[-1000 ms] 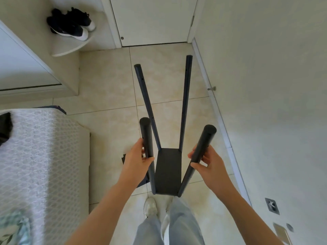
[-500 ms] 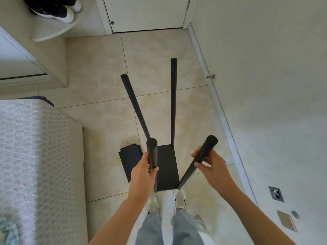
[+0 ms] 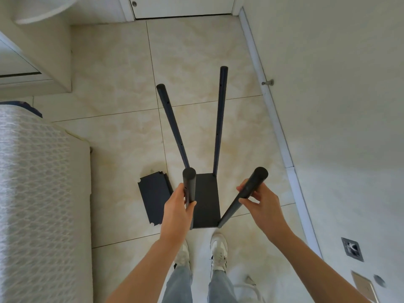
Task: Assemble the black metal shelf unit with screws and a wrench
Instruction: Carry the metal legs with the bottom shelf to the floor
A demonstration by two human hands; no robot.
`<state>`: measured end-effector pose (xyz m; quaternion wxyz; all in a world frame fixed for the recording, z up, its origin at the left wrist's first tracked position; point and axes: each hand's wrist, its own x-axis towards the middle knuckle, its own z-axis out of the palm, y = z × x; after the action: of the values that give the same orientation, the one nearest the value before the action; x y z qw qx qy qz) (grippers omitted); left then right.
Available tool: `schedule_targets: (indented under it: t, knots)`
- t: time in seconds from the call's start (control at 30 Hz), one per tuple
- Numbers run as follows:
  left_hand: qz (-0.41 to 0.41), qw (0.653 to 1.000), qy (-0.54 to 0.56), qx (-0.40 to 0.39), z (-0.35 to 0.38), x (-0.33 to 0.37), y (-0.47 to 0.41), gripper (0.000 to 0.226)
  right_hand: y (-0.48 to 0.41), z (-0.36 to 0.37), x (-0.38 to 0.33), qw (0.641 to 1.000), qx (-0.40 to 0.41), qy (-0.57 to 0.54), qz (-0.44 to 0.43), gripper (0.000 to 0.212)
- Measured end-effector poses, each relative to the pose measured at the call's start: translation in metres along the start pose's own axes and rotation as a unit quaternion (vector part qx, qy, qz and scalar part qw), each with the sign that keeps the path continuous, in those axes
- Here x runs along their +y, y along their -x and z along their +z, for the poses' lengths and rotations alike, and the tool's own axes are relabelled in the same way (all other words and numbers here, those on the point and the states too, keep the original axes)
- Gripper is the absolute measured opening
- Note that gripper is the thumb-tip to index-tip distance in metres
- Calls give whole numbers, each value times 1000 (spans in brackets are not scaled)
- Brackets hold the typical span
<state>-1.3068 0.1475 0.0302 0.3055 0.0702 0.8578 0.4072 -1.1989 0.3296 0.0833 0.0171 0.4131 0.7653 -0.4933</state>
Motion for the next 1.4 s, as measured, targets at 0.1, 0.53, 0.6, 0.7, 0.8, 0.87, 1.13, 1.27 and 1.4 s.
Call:
schedule_targets:
  t: [0.1, 0.53, 0.6, 0.7, 0.8, 0.87, 1.13, 1.27, 1.4]
  knots:
    - [8, 1000, -14, 0, 15, -4, -12, 30, -16, 0, 20, 1000, -2, 2, -1, 43]
    - [-33, 997, -41, 58, 79, -29, -41, 26, -74, 13, 80, 1000, -8, -15, -26, 42]
    - [-49, 996, -53, 58, 84, -36, -46, 22, -80, 18, 86, 999, -5, -15, -37, 44]
    - [-56, 995, -44, 76, 91, -41, -47, 20, -88, 24, 93, 999, -2, -11, -43, 43]
    - [-52, 994, -27, 97, 98, -43, -39, 19, -92, 28, 101, 999, -12, -12, -35, 36]
    - [-51, 994, -15, 99, 100, -43, -29, 23, -92, 28, 108, 999, -17, -16, -28, 39]
    - [-87, 994, 38, 61, 104, -55, -11, 39, -73, 27, 128, 998, -50, -10, -43, 48]
    - [-66, 997, 9, 42, 106, -65, -2, 47, -63, 24, 140, 997, -65, -38, -31, 31]
    - [-63, 997, 5, 38, 110, -75, 9, 46, -52, 19, 149, 996, -79, -38, -28, 43]
